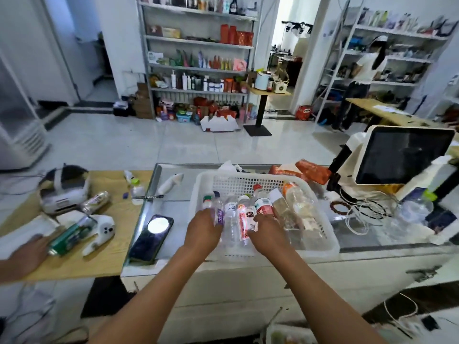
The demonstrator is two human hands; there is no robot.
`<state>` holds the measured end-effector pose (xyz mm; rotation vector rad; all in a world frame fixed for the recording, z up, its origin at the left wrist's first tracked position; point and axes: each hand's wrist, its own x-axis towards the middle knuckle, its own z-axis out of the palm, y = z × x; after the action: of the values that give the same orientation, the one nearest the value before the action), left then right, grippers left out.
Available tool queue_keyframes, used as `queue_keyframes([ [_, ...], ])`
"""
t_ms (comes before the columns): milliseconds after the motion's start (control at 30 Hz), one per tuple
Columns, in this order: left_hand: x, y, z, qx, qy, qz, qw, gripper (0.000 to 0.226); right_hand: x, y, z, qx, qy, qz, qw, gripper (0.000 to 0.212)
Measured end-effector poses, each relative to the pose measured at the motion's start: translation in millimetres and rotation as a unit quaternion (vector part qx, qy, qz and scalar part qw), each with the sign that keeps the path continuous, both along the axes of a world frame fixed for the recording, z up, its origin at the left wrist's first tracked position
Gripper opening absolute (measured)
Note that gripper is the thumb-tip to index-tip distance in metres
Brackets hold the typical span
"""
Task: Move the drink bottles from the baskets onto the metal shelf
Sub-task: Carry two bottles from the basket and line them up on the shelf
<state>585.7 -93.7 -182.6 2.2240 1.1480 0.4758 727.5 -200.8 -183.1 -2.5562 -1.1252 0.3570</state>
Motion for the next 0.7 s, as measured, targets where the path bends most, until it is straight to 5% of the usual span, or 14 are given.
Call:
queue_keyframes([
  [300,30.1,17.2,-28.0,0.049,0.148,0.067,0.985,0.022,15.5,37.0,-25.8,-0.037,0.032,-0.054,0.997,0.054],
  [433,33.7,20.2,-41.7,0.044,0.050,0.021,0.998,0.025,18.3,39.5,-28.7,-0.048,0.042,-0.065,0.996,0.060],
  [567,33.2,16.1,-50.6,-0.080,-0.083,0.026,0.993,0.032,18.7,34.8,-32.3,-0.030,0.052,-0.069,0.996,0.060],
  [700,38.5,26.8,-52.2,-0.199,-0.054,0.093,0.974,0.043,18.2,30.8,-35.1,0.009,0.064,-0.086,0.994,0.060],
])
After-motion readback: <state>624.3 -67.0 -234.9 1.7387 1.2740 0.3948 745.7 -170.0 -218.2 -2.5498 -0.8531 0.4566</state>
